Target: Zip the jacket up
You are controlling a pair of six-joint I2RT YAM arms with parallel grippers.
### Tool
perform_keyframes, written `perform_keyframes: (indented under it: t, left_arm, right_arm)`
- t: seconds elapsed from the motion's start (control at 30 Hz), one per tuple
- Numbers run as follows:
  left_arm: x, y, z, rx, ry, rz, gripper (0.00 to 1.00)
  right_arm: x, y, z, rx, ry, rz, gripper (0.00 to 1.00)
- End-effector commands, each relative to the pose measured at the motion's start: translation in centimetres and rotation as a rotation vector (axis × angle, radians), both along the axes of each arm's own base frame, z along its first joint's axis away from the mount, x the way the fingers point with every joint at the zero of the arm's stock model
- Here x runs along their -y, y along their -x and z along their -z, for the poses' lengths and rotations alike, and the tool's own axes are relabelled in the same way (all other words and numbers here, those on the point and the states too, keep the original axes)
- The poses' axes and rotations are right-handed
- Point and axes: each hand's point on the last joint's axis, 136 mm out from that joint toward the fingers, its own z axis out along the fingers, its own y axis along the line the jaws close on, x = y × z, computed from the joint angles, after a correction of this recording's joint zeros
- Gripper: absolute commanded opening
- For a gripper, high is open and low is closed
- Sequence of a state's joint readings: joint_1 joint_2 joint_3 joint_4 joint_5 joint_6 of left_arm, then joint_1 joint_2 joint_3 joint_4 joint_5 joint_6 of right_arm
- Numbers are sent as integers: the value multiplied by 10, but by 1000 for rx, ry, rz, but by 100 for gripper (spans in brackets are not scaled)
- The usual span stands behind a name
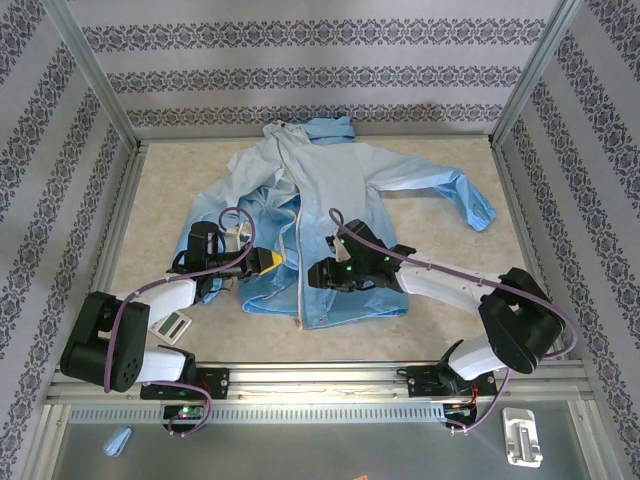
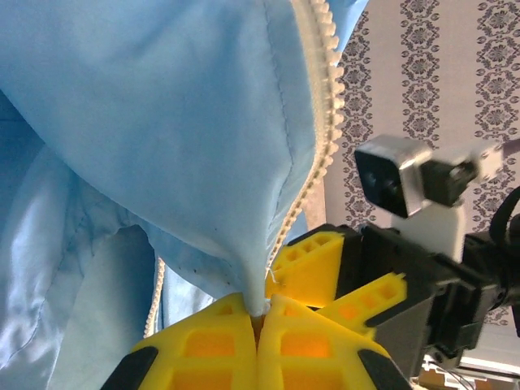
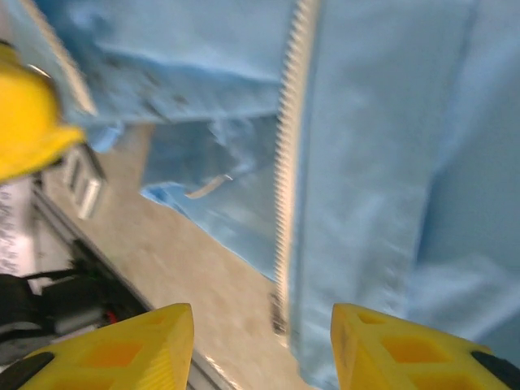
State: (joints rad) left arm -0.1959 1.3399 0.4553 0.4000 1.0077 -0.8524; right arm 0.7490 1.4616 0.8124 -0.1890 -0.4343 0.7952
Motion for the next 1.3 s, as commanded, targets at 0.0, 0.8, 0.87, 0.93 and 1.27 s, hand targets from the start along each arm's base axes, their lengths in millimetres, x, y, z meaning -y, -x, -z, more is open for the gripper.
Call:
perform_keyframes:
  t: [0.0, 0.8, 0.87, 0.93, 1.27]
  left_arm:
    - [-4, -3, -2, 29, -21, -8, 0]
    - [-8, 3, 5, 18, -38, -29, 0]
    - [-8, 4, 6, 15, -40, -26, 0]
    - [-8, 5, 9, 8, -45, -27, 0]
    - [-12, 11, 25, -27, -67, -46, 0]
  right_arm:
    - [24, 6, 26, -14, 125, 36, 52]
    - [11, -55, -1, 37, 10, 26, 0]
    - [19, -67, -8, 54, 3, 36, 0]
    - [25, -78, -11, 66, 7, 36, 0]
    - [23, -99, 1, 51, 14, 17, 23]
